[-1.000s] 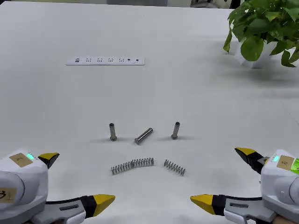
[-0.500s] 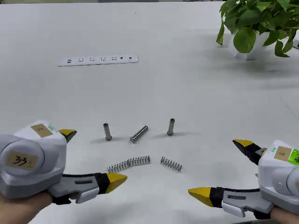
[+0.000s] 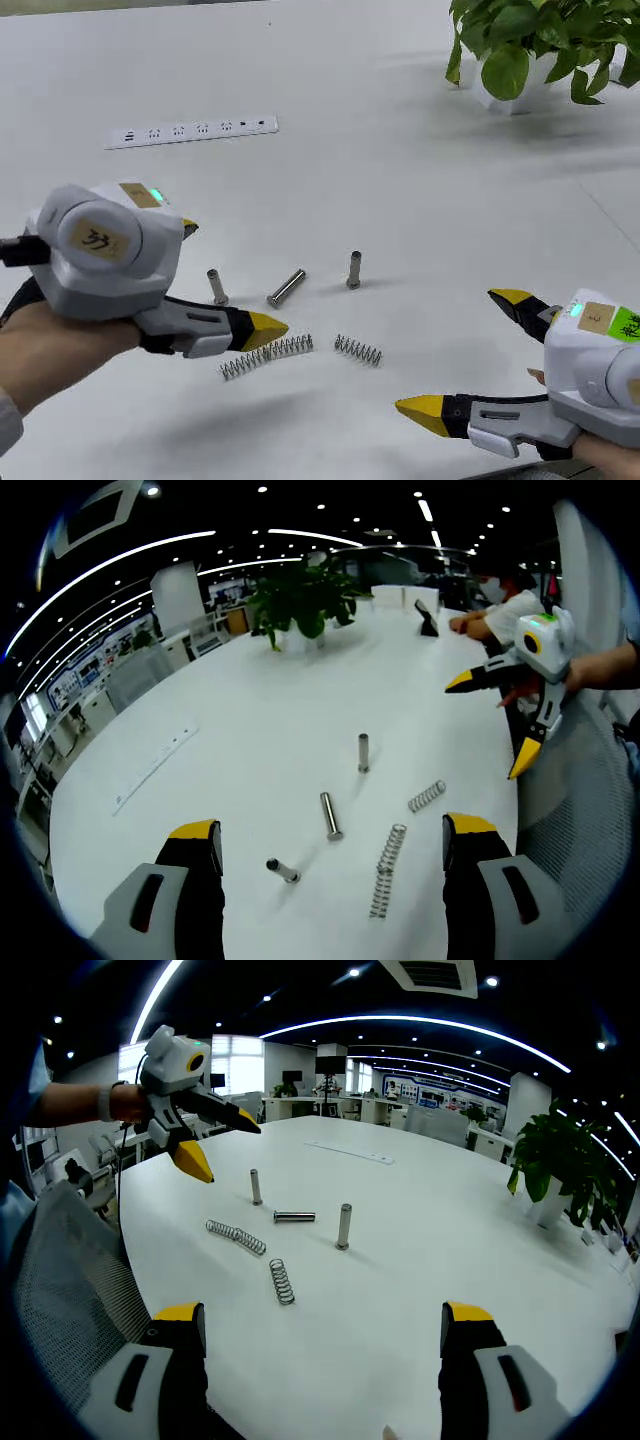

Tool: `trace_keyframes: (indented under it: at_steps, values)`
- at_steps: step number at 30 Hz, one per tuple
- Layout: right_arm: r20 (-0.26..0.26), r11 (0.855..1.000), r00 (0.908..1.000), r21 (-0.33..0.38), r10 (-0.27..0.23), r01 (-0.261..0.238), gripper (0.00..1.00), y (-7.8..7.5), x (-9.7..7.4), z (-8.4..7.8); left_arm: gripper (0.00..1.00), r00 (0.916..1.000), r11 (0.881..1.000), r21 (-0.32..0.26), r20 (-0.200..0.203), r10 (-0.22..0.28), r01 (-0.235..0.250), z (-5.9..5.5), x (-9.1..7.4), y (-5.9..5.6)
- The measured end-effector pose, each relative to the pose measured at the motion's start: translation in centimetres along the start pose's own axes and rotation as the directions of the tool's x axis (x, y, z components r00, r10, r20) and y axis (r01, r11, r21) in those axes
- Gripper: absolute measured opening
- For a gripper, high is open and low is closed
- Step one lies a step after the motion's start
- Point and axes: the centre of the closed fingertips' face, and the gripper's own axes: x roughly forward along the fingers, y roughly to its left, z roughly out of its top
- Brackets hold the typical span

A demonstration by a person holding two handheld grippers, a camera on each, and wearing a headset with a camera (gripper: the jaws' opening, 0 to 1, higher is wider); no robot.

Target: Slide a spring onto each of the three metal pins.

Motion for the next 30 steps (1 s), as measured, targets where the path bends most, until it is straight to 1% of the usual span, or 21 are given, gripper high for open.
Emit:
trace_keyframes:
  at_steps: [1, 2, 3, 4, 5, 8, 9, 10, 11, 13, 15, 17, 18, 20, 21, 22, 23, 25, 26, 28, 30]
  values:
    - [0.0, 1.0, 1.0, -0.001, -0.001, 0.001, 0.99, 0.0, 0.0, 0.0, 0.93, 0.9999, 1.0, -0.009, -0.008, -0.009, 0.009, 0.3, 0.4, -0.1]
    - [0.001, 1.0, 1.0, -0.001, -0.001, 0.001, 0.99, -0.1, 0.0, 0.0, 0.93, 0.9998, 1.0, -0.014, -0.008, -0.017, 0.017, 0.5, 0.6, -0.1]
    - [0.003, 1.0, 1.0, 0.001, -0.001, 0.001, 0.99, -0.1, 0.0, 0.0, 0.92, 0.9995, 0.999, -0.031, -0.016, -0.026, 0.025, 0.6, 1.0, 0.4]
    - [0.003, 1.0, 1.0, 0.002, -0.002, 0.002, 0.99, -0.1, 0.0, 0.0, 0.91, 0.9994, 0.999, -0.038, -0.022, -0.028, 0.028, 0.7, 1.3, 0.6]
    - [0.002, 1.0, 1.0, 0.002, -0.002, 0.002, 0.99, -0.1, 0.0, 0.0, 0.9, 0.9991, 0.999, -0.042, -0.022, -0.036, 0.035, 0.9, 1.5, 0.8]
    - [-0.002, 1.0, 1.0, 0.002, -0.002, 0.002, 0.99, -0.1, 0.0, -0.1, 0.88, 0.997, 0.996, -0.06, -0.042, -0.066, 0.063, 1.4, 2.4, 1.1]
    - [-0.003, 1.0, 1.0, 0.002, -0.002, 0.002, 0.99, -0.1, 0.0, -0.1, 0.87, 0.996, 0.996, -0.064, -0.054, -0.072, 0.068, 1.6, 2.6, 0.7]
    - [-0.003, 1.0, 1.0, 0.003, -0.001, 0.001, 0.99, -0.1, 0.0, -0.1, 0.85, 0.9951, 0.995, -0.067, -0.062, -0.077, 0.073, 1.7, 2.8, 0.7]
    - [-0.003, 1.0, 1.0, 0.004, -0.001, 0.001, 0.99, -0.1, 0.0, -0.2, 0.84, 0.9942, 0.994, -0.069, -0.066, -0.084, 0.08, 1.8, 3.2, 1.0]
    - [-0.004, 1.0, 1.0, 0.003, -0.001, 0.001, 0.99, -0.1, 0.0, -0.2, 0.8, 0.9902, 0.992, -0.083, -0.099, -0.099, 0.091, 1.7, 3.7, 0.9]
    - [-0.003, 1.0, 1.0, 0.003, -0.001, 0.001, 0.99, -0.1, 0.0, -0.2, 0.78, 0.9879, 0.991, -0.086, -0.105, -0.114, 0.105, 1.9, 4.1, 0.7]
    - [-0.002, 1.0, 1.0, 0.002, -0.002, 0.002, 0.99, -0.1, 0.0, -0.1, 0.76, 0.9828, 0.989, -0.101, -0.137, -0.124, 0.111, 1.7, 4.5, 0.4]
    - [-0.003, 1.0, 1.0, 0.003, -0.001, 0.001, 0.99, 0.0, 0.0, -0.1, 0.74, 0.9772, 0.987, -0.115, -0.166, -0.133, 0.115, 1.4, 4.7, 0.3]
    - [-0.004, 1.0, 1.0, 0.001, -0.001, 0.001, 0.99, 0.0, 0.0, -0.1, 0.71, 0.9747, 0.983, -0.13, -0.164, -0.152, 0.131, 1.6, 5.3, 0.4]
    - [-0.003, 1.0, 1.0, 0.0, -0.001, 0.001, 0.99, 0.0, 0.0, -0.1, 0.7, 0.9687, 0.979, -0.156, -0.187, -0.163, 0.135, 1.3, 5.7, 0.5]
    - [-0.002, 1.0, 1.0, 0.0, 0.0, 0.0, 0.99, 0.0, 0.0, -0.1, 0.68, 0.9665, 0.978, -0.162, -0.196, -0.166, 0.135, 1.2, 5.9, 0.6]
    - [-0.004, 1.0, 1.0, -0.004, -0.001, 0.001, 0.99, 0.0, 0.0, -0.1, 0.67, 0.9624, 0.974, -0.177, -0.207, -0.176, 0.14, 1.1, 6.3, 0.6]
    - [-0.006, 1.0, 1.0, -0.014, -0.001, 0.0, 0.99, 0.1, 0.0, -0.1, 0.64, 0.9585, 0.97, -0.192, -0.21, -0.193, 0.153, 1.2, 6.9, 0.6]
    - [-0.006, 1.0, 1.0, -0.017, 0.001, -0.001, 0.99, 0.2, 0.0, -0.1, 0.62, 0.955, 0.967, -0.198, -0.214, -0.205, 0.163, 1.2, 7.1, 0.5]
    - [-0.007, 1.0, 1.0, -0.029, 0.002, -0.002, 0.99, 0.3, 0.0, 0.0, 0.58, 0.9515, 0.966, -0.196, -0.226, -0.209, 0.166, 1.2, 7.5, 0.3]
    - [-0.009, 0.999, 1.0, -0.035, 0.003, -0.003, 0.99, 0.3, 0.1, 0.0, 0.57, 0.9468, 0.968, -0.189, -0.243, -0.211, 0.167, 1.1, 7.7, 0.1]
